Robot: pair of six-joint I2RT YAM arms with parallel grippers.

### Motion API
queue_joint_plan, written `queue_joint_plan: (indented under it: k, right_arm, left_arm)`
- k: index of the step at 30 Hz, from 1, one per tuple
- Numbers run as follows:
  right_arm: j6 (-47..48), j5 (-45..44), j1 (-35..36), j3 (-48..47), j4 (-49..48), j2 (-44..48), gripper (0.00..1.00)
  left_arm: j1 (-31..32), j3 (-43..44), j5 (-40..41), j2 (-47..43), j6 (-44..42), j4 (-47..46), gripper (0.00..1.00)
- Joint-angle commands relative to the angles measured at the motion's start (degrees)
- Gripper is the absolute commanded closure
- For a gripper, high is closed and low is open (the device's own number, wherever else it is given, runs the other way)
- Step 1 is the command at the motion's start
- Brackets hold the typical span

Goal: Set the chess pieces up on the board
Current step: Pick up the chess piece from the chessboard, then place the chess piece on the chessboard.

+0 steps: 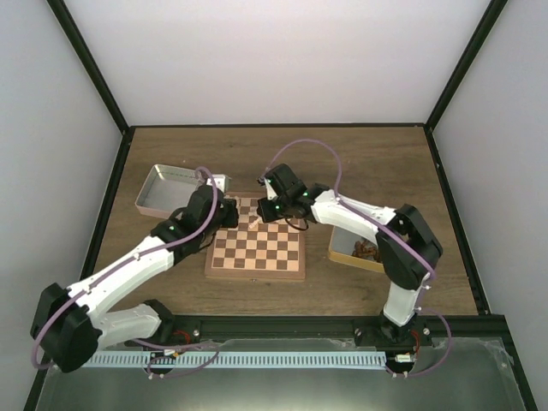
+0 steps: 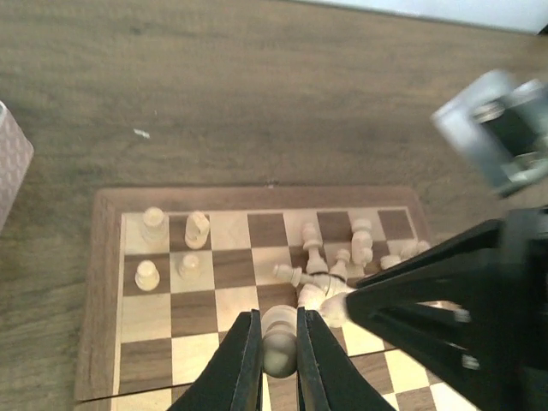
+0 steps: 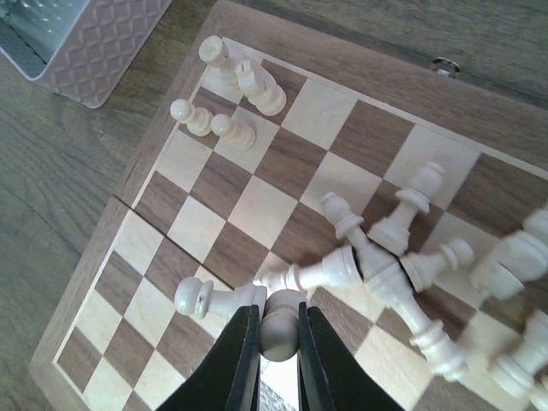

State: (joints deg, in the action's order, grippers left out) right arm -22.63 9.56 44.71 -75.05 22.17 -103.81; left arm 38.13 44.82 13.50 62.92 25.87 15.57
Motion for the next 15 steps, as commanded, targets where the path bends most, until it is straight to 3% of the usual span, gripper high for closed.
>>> queue_joint_plan:
  k: [1,15]
  right_arm:
    - [-2.3,-2.7,0.4,4.7,-3.6,5.0,0.91]
    - [-4.0,-4.0,0.3,18.2,-3.0,18.7,0.91]
  left_arm:
    - [-0.7,3.7,-3.1,5.2,0.8,1.0,0.96]
    - [-2.4,19.5,-1.1,30.4,-1.1,10.6,0.96]
